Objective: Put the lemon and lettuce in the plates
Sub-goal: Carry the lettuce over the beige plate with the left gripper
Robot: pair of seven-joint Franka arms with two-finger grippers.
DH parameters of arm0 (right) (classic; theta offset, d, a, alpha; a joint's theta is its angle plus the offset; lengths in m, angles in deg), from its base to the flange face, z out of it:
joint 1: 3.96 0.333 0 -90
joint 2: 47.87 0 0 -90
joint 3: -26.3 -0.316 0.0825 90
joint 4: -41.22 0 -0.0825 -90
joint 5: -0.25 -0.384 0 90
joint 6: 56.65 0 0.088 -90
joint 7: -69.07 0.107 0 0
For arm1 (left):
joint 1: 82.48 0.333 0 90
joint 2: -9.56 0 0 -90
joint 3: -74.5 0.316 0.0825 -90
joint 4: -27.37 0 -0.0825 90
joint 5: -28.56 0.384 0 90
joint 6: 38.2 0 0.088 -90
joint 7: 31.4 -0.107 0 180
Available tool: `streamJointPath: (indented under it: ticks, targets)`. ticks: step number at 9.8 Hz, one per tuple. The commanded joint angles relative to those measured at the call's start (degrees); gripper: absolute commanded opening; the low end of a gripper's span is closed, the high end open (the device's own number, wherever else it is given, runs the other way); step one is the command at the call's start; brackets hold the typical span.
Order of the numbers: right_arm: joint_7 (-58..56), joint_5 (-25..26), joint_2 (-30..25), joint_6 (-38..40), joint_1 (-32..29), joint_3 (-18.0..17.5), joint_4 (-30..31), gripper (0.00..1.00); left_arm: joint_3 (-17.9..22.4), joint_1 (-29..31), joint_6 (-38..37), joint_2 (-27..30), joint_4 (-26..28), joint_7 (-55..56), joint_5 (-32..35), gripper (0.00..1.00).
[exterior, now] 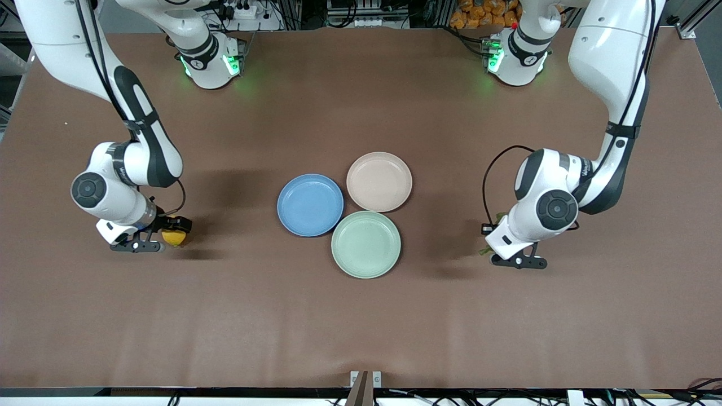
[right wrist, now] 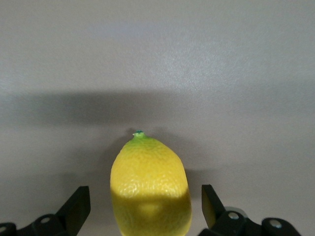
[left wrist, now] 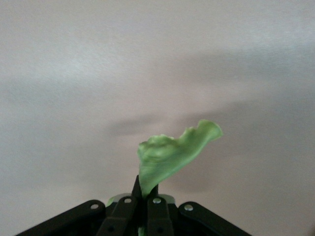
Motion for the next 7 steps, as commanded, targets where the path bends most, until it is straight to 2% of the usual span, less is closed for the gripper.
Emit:
streamJointPath:
  ticks: [1, 4, 7]
  targets:
    - [-0.97, -0.86, 0.75, -2.11, -0.55, -0.31, 0.48, 1.00, -4.81, -0.26, -3.78, 1.78, 0.92, 8.58, -0.67, 0.00]
    - [-0.97, -0.86, 2.42, -7.04, -0.47, -0.31, 2.32, 1.00, -9.74, -0.61, -6.17, 2.23, 1.10, 17.20, -0.59, 0.00]
    - [-0.97, -0.86, 2.95, -7.83, -0.64, -0.31, 2.32, 1.00, -10.71, -5.08, -6.27, 1.70, 0.84, 25.56, -0.58, 0.00]
